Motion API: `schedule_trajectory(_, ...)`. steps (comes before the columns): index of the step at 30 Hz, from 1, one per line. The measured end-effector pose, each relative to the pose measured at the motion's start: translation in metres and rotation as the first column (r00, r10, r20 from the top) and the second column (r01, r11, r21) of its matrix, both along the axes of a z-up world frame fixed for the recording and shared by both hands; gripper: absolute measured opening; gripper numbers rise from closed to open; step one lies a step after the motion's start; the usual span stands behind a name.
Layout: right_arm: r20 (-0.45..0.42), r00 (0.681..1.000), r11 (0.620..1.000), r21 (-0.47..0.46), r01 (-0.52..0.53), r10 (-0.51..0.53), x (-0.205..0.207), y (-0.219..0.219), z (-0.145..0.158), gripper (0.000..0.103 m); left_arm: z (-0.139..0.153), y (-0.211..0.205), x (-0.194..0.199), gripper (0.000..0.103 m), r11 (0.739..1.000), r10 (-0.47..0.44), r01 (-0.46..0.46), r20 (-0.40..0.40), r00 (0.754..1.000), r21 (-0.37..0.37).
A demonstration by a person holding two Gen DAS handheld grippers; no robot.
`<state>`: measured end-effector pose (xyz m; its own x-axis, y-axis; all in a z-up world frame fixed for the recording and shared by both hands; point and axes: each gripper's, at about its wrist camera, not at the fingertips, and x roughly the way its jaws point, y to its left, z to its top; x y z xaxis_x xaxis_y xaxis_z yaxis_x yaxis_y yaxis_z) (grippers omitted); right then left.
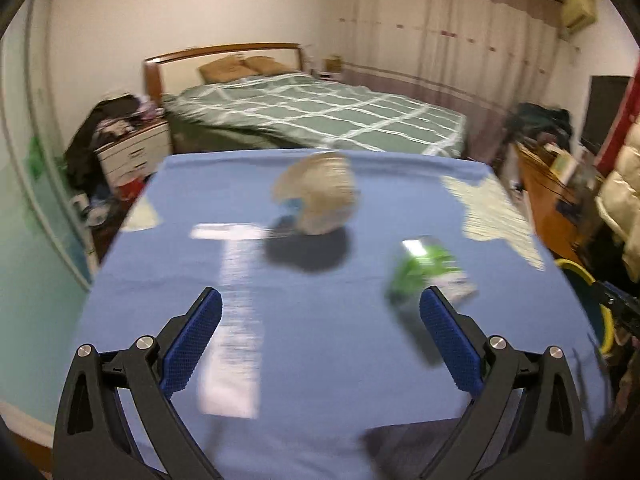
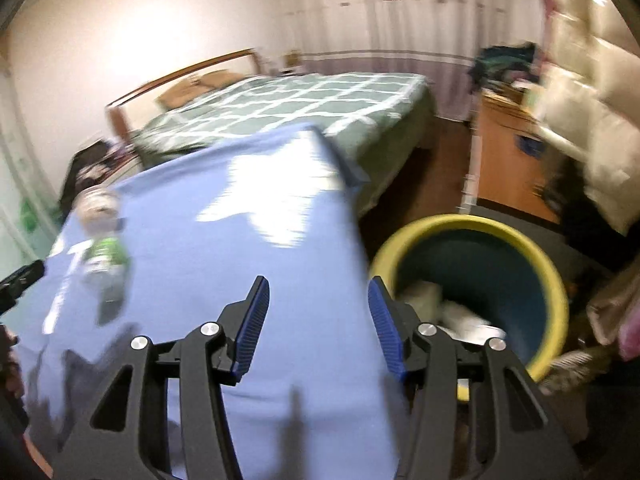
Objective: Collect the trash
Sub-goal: 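Close the right gripper on the green-lidded plastic jar and lift it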
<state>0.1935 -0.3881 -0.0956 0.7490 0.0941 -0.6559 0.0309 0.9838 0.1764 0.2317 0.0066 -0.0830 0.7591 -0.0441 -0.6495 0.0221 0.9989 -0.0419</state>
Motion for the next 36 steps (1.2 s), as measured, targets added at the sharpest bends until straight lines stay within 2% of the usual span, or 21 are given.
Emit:
schedule_trajectory(7,0.011,0.975,0.974,0.034,-0.222,0.222,0.029,0.101,0.01,0.052,-0.026,0.053,0.002,0.098,0.996,0.084,-0.084,-0.031,0.996,0.0)
schedule_trajectory(11,-0.013,0.961,0.96,0.031,-0.277,0.277,0.045,0.142,0.01,0.053,-0.032,0.058,0.002,0.098,0.995,0.098,-0.097,-0.019,0.995,0.015)
schedule_trajectory(16,-0.076,0.947,0.949,0.011,-0.314,0.314,0.063,0.185,0.003,0.054,-0.034,0.064,0.004,0.098,0.993,0.111,-0.111,-0.018,0.994,-0.032)
schedule_trajectory(26,-0.168,0.926,0.941,0.033,-0.337,0.337,0.077,0.2,-0.016,0.056,-0.035,0.067,0.003,0.098,0.989,0.138,-0.139,-0.022,0.99,-0.053)
schedule_trajectory(29,-0.155,0.93,0.942,0.021,-0.334,0.333,0.079,0.202,-0.019,0.056,-0.035,0.068,0.003,0.098,0.988,0.143,-0.145,-0.027,0.989,-0.058)
schedule_trajectory(31,-0.157,0.928,0.94,0.026,-0.339,0.339,0.08,0.203,-0.022,0.048,-0.036,0.068,0.003,0.098,0.988,0.143,-0.144,-0.03,0.989,-0.062)
schedule_trajectory(36,-0.125,0.933,0.941,0.053,-0.333,0.337,0.074,0.196,-0.014,0.047,-0.036,0.067,0.003,0.098,0.988,0.137,-0.139,-0.035,0.99,-0.061)
